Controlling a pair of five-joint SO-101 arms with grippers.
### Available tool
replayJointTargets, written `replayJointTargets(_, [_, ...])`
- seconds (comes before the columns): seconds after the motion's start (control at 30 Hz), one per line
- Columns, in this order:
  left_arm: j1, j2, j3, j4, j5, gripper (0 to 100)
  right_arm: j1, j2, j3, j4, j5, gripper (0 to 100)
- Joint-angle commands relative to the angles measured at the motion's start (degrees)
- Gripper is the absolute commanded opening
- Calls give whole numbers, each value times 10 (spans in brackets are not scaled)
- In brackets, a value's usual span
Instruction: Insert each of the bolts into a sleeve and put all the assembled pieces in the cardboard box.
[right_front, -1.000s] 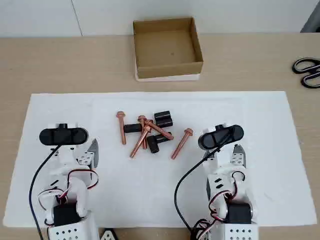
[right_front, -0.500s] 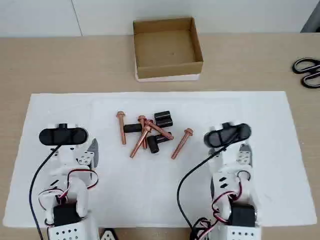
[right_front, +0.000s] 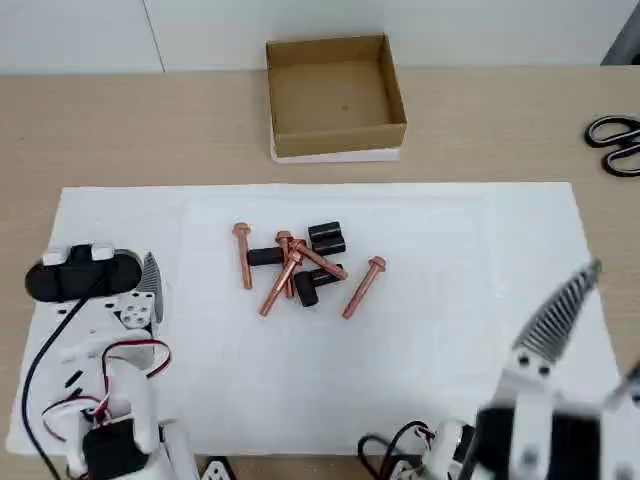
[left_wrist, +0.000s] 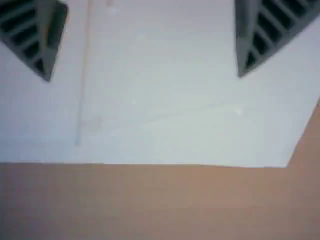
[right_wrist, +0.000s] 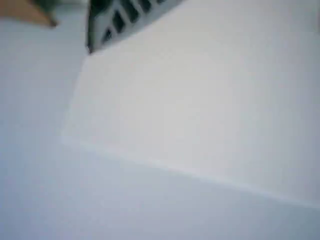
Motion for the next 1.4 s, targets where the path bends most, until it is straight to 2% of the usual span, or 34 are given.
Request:
replayJointTargets(0.0, [-4, 50, -102, 15, -6, 229, 37, 6, -57, -57, 18, 253])
replayJointTargets(0.2, [-4, 277, -348, 55, -4, 229, 111, 7, -119, -124, 21, 253])
replayJointTargets(0.37, [-1, 491, -557, 174, -3, 229, 120, 28, -154, -145, 21, 253])
replayJointTargets(0.47, [4, 582, -633, 240, -3, 229, 120, 87, -193, -129, 20, 253])
replayJointTargets(0.57, [27, 633, -649, 273, -3, 229, 120, 180, -265, -73, 20, 253])
replayJointTargets(0.73, [68, 640, -648, 276, 4, 229, 117, 349, -359, 18, 18, 253])
replayJointTargets(0.9, [68, 643, -648, 274, 48, 229, 116, 472, -339, 24, -24, 253])
replayJointTargets(1.07, [68, 641, -648, 262, 53, 229, 110, 534, -284, 23, -66, 253])
replayJointTargets(1.23, [68, 645, -647, 255, 53, 229, -5, 572, -197, 43, -33, 253])
replayJointTargets(1.37, [68, 646, -625, 258, 54, 229, -98, 595, -172, 135, 5, 253])
